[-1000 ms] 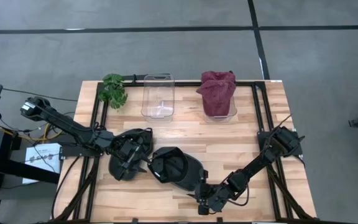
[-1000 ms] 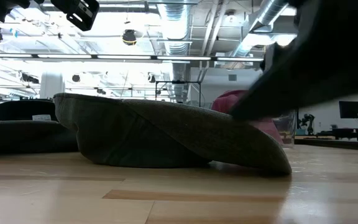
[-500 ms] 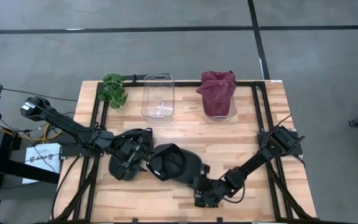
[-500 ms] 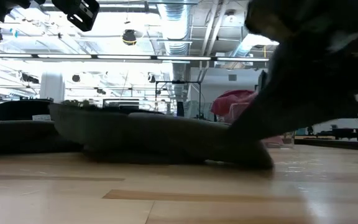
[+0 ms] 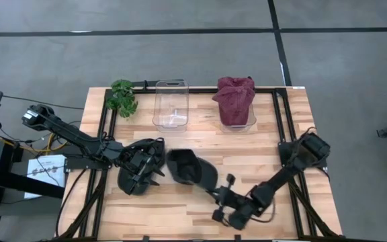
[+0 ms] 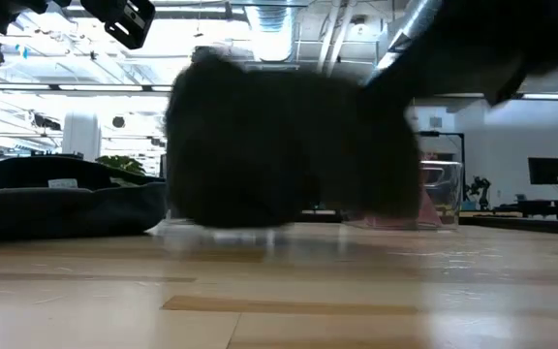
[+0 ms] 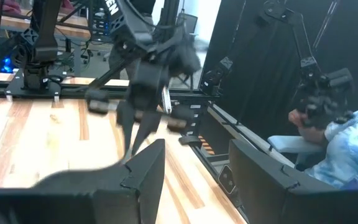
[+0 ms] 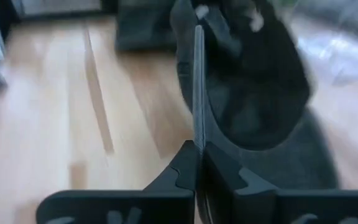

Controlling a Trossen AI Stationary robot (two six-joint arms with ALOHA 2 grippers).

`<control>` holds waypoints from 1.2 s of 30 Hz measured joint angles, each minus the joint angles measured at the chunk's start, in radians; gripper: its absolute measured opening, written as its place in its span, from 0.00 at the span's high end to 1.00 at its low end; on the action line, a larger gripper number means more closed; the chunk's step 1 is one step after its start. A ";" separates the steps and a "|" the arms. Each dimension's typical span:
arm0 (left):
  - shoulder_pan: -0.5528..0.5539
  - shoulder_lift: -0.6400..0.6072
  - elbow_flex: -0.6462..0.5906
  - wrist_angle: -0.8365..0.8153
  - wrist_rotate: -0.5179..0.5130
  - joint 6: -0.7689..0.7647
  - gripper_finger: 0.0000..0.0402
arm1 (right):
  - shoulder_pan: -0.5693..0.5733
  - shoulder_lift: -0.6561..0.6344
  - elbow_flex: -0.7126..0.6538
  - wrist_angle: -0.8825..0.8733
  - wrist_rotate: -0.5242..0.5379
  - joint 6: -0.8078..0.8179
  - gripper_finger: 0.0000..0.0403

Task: Pick & Place hat
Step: Put the right black cap into the left transparent bin

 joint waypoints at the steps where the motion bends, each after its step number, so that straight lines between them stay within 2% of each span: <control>1: 0.000 0.000 0.000 0.000 0.000 0.000 0.56 | 0.018 -0.016 0.000 0.005 0.051 -0.004 0.99; 5: 0.000 0.000 0.000 0.000 0.000 0.000 0.56 | 0.096 -0.072 0.000 0.037 0.246 -0.061 0.99; 8: 0.000 0.000 0.000 0.000 0.000 0.001 0.56 | 0.139 -0.115 0.000 0.063 0.292 -0.123 0.99; 14: 0.000 0.000 0.000 0.000 -0.072 0.056 0.56 | 0.172 -0.142 0.001 0.158 0.221 -0.340 1.00; 19: 0.000 0.000 0.000 0.000 -0.197 0.156 0.56 | 0.148 -0.152 0.001 0.172 0.164 -0.422 1.00; 25: 0.000 0.000 0.000 0.017 -0.366 0.283 0.56 | 0.121 -0.152 0.001 0.172 0.135 -0.449 1.00; 33: 0.006 0.000 0.000 0.088 -0.667 0.456 0.56 | 0.112 -0.152 0.001 0.170 0.138 -0.456 1.00; 36: 0.025 0.000 0.000 0.138 -0.710 0.517 0.56 | 0.106 -0.152 0.001 0.170 0.141 -0.456 1.00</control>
